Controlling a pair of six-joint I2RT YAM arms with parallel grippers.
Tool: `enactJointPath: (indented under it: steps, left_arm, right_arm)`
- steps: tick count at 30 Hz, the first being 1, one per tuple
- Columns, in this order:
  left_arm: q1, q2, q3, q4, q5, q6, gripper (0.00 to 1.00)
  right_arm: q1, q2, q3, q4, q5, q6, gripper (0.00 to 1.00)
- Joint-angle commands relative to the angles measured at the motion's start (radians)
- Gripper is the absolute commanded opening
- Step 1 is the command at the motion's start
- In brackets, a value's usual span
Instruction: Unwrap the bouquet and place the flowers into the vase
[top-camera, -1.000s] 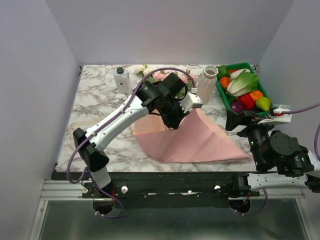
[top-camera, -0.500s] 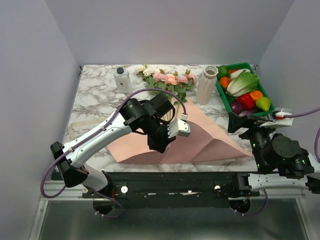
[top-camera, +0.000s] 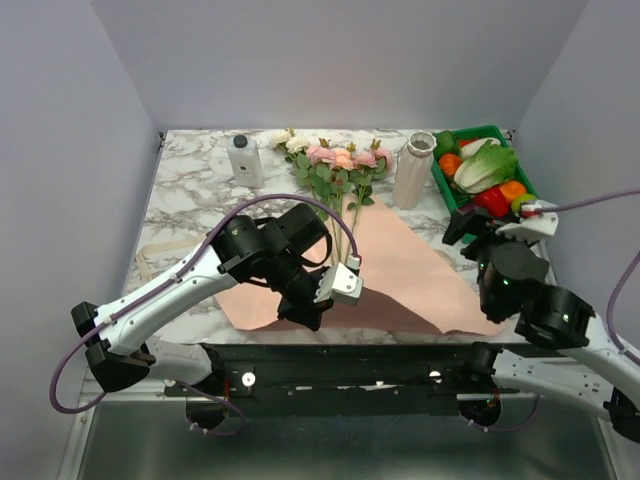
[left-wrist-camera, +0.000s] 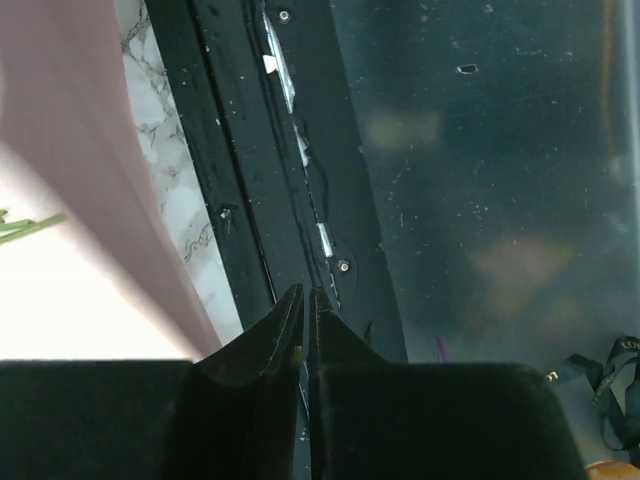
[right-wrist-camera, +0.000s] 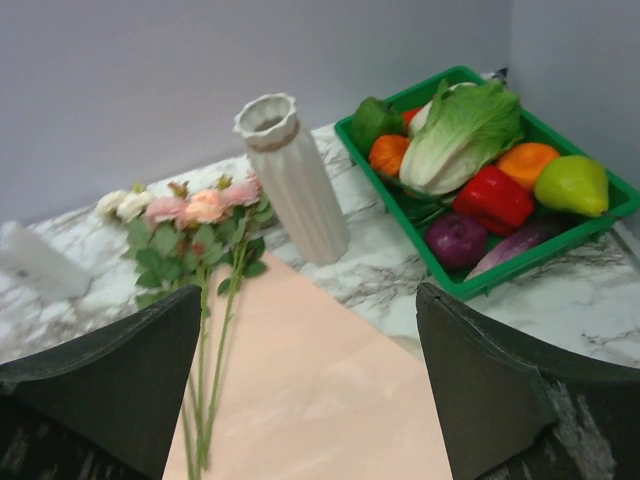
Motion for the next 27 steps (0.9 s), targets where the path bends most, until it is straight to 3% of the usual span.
enactJointPath:
  steps: [1,4,8,12,14,16,20,23,27]
  left_arm:
    - [-0.006,-0.048,0.017,-0.181,0.034,0.01,0.25]
    - [-0.006,-0.074,0.032,-0.181,-0.03,-0.01,0.37]
    - [0.005,-0.106,0.11,-0.181,-0.136,-0.015,0.41]
    - [0.029,-0.122,0.398,-0.172,-0.274,-0.006,0.5]
    - [0.054,-0.123,0.493,-0.126,-0.358,-0.07,0.7]
    - [0.087,-0.125,0.572,-0.025,-0.472,-0.134,0.76]
    - [0.208,-0.139,0.445,0.153,-0.549,-0.206,0.86]
    - [0.387,-0.096,0.309,0.227,-0.494,-0.28,0.92]
    - [0.558,0.007,0.163,0.259,-0.461,-0.321,0.92]
  right_arm:
    - [-0.198,0.211,0.054,-0.001,-0.44,0.065,0.94]
    - [-0.199,0.393,0.14,-0.004,-0.573,0.061,0.94]
    - [-0.199,0.498,0.157,0.009,-0.787,0.106,0.94]
    - [-0.189,0.436,-0.002,0.077,-0.967,0.154,0.91]
    - [-0.173,0.353,-0.068,0.093,-1.053,0.183,0.89]
    - [-0.146,0.299,-0.145,0.101,-1.098,0.183,0.88]
    - [-0.129,0.221,-0.156,0.033,-1.132,0.148,0.89]
    - [-0.129,0.225,-0.078,-0.072,-0.972,0.111,0.96]
    - [-0.138,0.337,0.096,-0.19,-0.805,0.064,0.98]
